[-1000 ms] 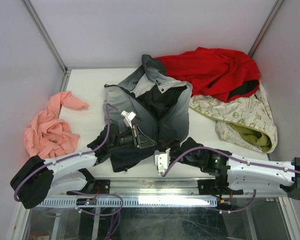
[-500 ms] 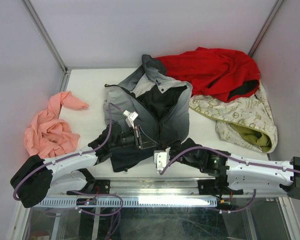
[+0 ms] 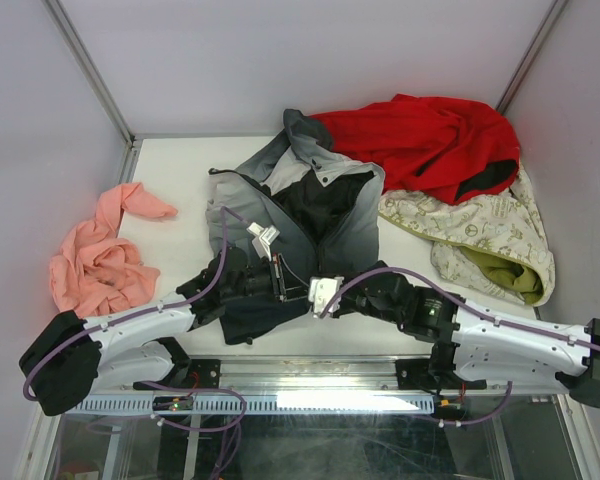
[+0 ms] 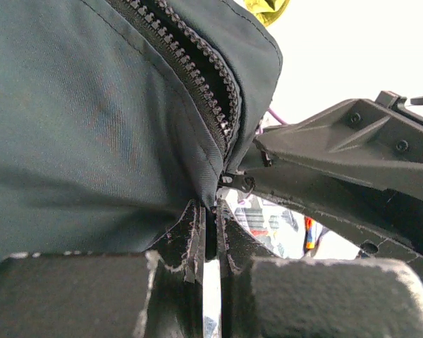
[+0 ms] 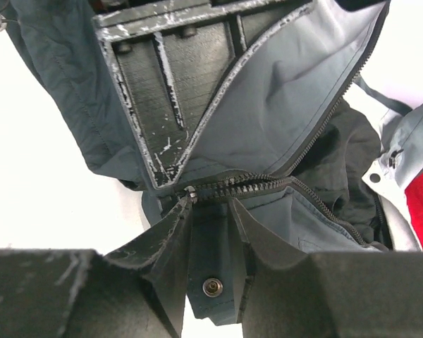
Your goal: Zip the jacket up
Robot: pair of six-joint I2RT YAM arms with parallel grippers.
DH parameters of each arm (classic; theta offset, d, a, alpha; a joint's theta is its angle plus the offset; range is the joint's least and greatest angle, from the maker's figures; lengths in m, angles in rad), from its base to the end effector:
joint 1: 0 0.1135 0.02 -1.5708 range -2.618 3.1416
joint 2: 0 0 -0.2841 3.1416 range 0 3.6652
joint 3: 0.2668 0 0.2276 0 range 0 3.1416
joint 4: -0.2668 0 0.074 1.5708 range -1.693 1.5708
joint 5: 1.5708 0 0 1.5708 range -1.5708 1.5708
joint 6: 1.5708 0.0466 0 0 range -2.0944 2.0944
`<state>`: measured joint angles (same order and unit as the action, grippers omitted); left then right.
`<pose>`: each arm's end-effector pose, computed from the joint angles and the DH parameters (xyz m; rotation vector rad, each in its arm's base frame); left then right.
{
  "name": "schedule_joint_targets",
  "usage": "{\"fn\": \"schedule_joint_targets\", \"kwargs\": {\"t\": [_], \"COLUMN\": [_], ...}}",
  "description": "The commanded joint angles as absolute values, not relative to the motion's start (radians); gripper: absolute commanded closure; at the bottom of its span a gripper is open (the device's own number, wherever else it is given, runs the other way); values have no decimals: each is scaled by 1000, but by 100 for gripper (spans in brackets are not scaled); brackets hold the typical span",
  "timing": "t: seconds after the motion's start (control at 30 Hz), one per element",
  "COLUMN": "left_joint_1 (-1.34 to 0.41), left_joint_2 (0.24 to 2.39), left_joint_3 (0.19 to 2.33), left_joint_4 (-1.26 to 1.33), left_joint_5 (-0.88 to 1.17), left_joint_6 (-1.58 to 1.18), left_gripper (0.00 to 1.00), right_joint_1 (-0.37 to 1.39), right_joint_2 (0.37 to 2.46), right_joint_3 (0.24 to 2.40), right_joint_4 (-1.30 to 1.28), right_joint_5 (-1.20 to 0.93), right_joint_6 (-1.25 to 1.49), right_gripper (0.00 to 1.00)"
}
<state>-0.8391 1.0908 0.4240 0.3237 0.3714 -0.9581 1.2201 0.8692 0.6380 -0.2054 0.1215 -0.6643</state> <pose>0.1271 -0.1668 0.2374 0.1603 2.2186 -1.4738 0.0648 0.1606 0.2877 -1.5801 1.2450 0.2336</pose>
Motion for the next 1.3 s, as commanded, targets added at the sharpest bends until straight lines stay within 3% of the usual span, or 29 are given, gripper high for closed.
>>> {"fn": "schedule_joint_targets", "kwargs": {"t": [0.0, 0.7, 0.87, 1.27], "left_joint_1": [-851, -855, -854, -873], "left_joint_2": [1057, 1058, 1066, 1077], "left_joint_3": [462, 465, 469, 495], "left_joint_4": [338, 338, 328, 104], "left_joint_5": [365, 375, 383, 389], "left_joint_6": [-933, -928, -922, -839], "left_gripper": [100, 100, 100, 100], "right_joint_1": [1192, 1177, 1174, 1051], "right_joint_2": [892, 938, 952, 1054], "right_joint_3": [696, 700, 705, 837], "right_joint_4": [-203, -175, -168, -171], "right_joint_5": [78, 11, 11, -51], "right_joint_6": [-602, -622, -636, -628], "right_gripper": [72, 80, 100, 100]}}
